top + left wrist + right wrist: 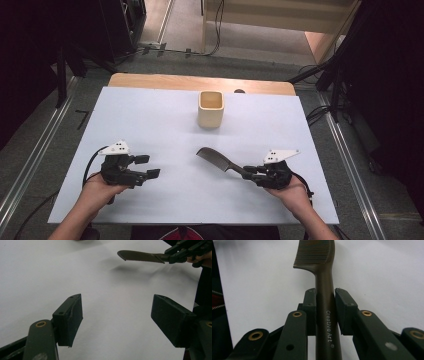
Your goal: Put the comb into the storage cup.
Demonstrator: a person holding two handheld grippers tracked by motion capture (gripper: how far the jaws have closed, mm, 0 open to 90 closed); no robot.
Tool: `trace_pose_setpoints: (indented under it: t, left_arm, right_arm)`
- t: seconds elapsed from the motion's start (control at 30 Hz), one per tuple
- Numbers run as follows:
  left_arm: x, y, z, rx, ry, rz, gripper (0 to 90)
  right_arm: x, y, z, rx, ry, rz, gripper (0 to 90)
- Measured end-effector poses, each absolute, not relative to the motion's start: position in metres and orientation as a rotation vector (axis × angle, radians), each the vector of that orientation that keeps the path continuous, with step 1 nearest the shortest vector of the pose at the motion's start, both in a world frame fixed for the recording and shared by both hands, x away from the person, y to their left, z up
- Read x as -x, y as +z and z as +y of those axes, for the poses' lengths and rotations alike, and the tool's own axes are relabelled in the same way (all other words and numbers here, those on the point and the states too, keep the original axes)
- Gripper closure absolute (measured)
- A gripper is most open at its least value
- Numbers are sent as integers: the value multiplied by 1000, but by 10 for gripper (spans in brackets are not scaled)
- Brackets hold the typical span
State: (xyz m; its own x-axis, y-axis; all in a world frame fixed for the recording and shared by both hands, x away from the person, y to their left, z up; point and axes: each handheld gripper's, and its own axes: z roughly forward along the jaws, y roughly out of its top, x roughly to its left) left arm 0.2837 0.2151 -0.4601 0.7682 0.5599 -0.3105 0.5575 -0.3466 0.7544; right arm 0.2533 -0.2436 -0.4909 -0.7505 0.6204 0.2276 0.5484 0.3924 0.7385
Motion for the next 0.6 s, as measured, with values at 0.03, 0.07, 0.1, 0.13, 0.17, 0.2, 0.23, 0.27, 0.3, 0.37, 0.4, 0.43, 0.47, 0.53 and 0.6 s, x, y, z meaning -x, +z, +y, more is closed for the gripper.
trace_pose_setpoints:
  t: [0.03,0.07,0.1,0.13,0.17,0.2,0.23,0.27,0.3,0.37,0.4,0.43,0.47,0.53,0.6]
  left_arm:
    - [-284,-460,215,-2019,3,840,265]
    - [-284,-460,215,-2018,3,839,265]
    - [-284,-460,215,-2019,4,838,265]
    - [-284,-460,214,-2018,4,840,265]
    - [-284,-460,214,-2018,3,840,265]
    - [-284,-460,214,-2019,3,841,265]
    - [-284,-460,214,-2017,3,841,265]
    - [-284,-460,214,-2017,0,840,265]
    - [-284,-460,214,-2014,-1,842,265]
    - [-284,-459,213,-2015,1,845,265]
    - [-284,-459,213,-2016,-2,846,265]
    - [-284,-459,213,-2015,-3,847,265]
    - [-284,-459,213,-2014,-3,848,265]
    - [-284,-459,213,-2016,-4,849,265]
    - [-284,-459,213,-2013,-6,852,265]
  right_arm:
    - [-253,-489,-243,-1086,1301,2540,701]
    - [-253,-487,-242,-1094,1307,2537,701]
    - [-253,-485,-242,-1097,1322,2526,701]
    - [-253,-483,-241,-1100,1328,2524,701]
    - [-253,-482,-240,-1104,1329,2519,702]
    - [-253,-481,-239,-1104,1331,2518,701]
    - [-253,-479,-238,-1114,1328,2516,701]
    - [-254,-478,-236,-1121,1330,2508,701]
    - [-254,-477,-235,-1128,1332,2509,701]
    - [-255,-475,-231,-1151,1330,2508,701]
    - [-255,-474,-229,-1163,1319,2509,701]
    - [-255,-474,-226,-1160,1317,2512,701]
    - [-255,-474,-225,-1161,1312,2509,701]
    - [-256,-473,-222,-1155,1309,2513,702]
    - [-257,-471,-219,-1171,1309,2509,701]
